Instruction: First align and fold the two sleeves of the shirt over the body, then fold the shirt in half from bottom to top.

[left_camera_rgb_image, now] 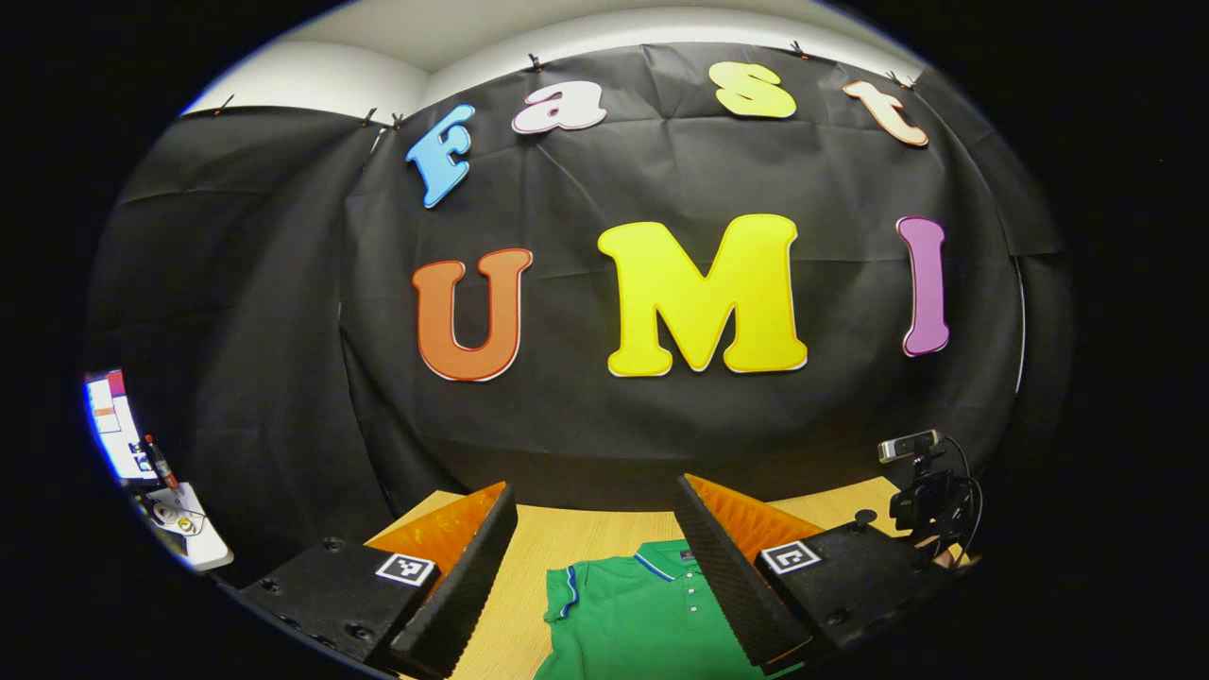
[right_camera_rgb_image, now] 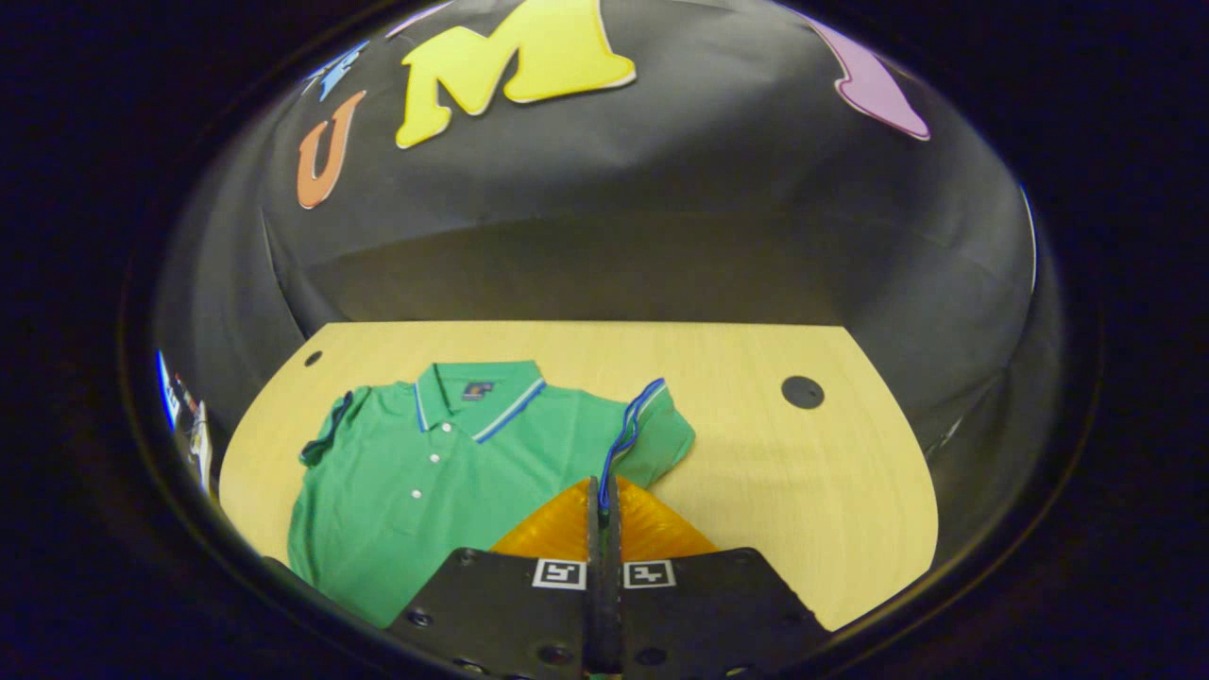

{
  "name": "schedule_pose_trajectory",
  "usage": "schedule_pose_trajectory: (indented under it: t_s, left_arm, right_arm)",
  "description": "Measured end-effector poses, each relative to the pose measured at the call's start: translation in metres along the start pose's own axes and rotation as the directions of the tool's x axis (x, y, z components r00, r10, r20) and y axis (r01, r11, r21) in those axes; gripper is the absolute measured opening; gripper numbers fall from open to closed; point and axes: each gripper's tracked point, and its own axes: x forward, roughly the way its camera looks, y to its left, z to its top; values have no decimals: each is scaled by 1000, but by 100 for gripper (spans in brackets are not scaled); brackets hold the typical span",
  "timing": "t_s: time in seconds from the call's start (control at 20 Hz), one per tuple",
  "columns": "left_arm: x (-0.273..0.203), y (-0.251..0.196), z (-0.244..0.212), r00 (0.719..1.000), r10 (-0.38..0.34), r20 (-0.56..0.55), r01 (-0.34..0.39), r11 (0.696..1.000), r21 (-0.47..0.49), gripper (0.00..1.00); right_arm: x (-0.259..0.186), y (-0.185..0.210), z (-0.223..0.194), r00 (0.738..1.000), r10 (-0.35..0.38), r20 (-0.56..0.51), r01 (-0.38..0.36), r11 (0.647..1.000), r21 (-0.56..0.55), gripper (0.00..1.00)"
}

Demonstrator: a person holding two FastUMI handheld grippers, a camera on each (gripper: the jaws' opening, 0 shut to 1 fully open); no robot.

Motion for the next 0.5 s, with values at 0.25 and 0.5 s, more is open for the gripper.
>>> schedule_pose_trajectory:
  t_s: [0.25, 0.5]
  left_arm:
    - [-6, 26, 0, 999, 50, 1, -50, 999, -18, 100]
    - [-12, 46, -12, 996, 83, -29, -84, 996, -42, 100]
  right_arm:
    - [6, 58, 1, 997, 79, 2, -79, 994, -80, 0]
    - [27, 91, -11, 997, 74, -37, -78, 991, -107, 0]
